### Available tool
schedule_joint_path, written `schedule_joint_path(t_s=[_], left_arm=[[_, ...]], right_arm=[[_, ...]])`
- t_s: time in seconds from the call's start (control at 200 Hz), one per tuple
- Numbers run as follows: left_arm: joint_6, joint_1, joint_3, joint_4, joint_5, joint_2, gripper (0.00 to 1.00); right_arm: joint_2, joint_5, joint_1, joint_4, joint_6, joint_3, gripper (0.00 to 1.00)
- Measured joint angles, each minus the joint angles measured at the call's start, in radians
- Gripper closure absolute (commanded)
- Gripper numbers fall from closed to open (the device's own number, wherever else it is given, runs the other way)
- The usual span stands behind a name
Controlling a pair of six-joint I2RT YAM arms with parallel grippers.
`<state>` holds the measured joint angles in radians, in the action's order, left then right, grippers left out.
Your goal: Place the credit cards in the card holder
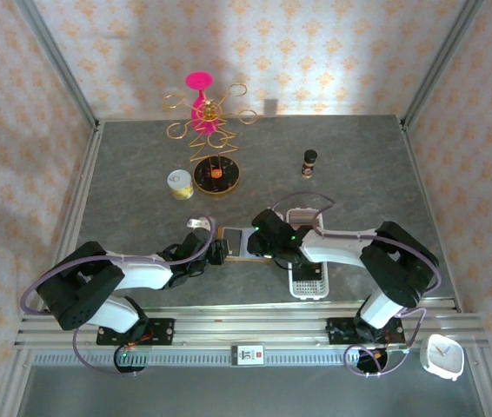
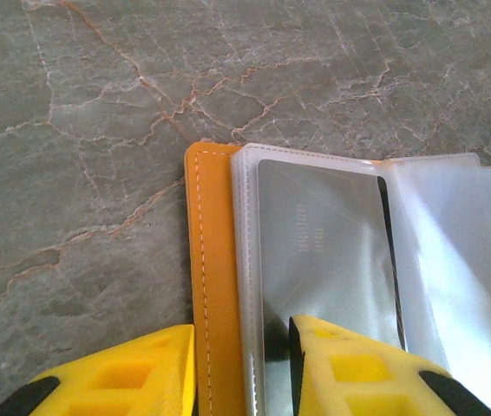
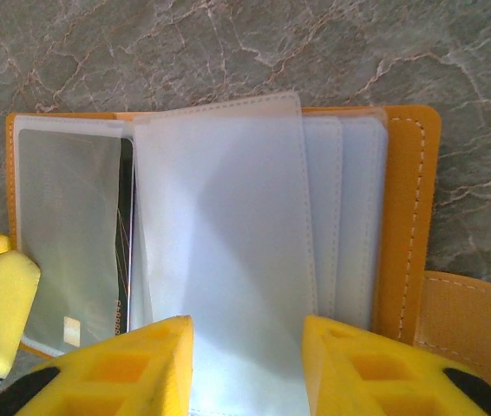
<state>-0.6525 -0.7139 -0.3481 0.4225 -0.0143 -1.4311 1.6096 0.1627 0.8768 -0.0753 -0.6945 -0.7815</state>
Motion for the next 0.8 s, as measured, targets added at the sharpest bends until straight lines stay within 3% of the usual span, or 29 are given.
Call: schedule_joint_path(t_s=[0.295, 0.801], left_arm=[[0.0, 0.0, 0.0, 0.0, 0.0, 0.0, 0.68], [0.0, 0.0, 0.001, 0.0, -0.001, 0.005, 0.68]], right_arm=[[0.038, -0.005, 0.011, 0.023, -0.003, -0.027, 0.6], [0.062, 0.09, 0.011, 0.153, -0.084, -0.028, 0.61]])
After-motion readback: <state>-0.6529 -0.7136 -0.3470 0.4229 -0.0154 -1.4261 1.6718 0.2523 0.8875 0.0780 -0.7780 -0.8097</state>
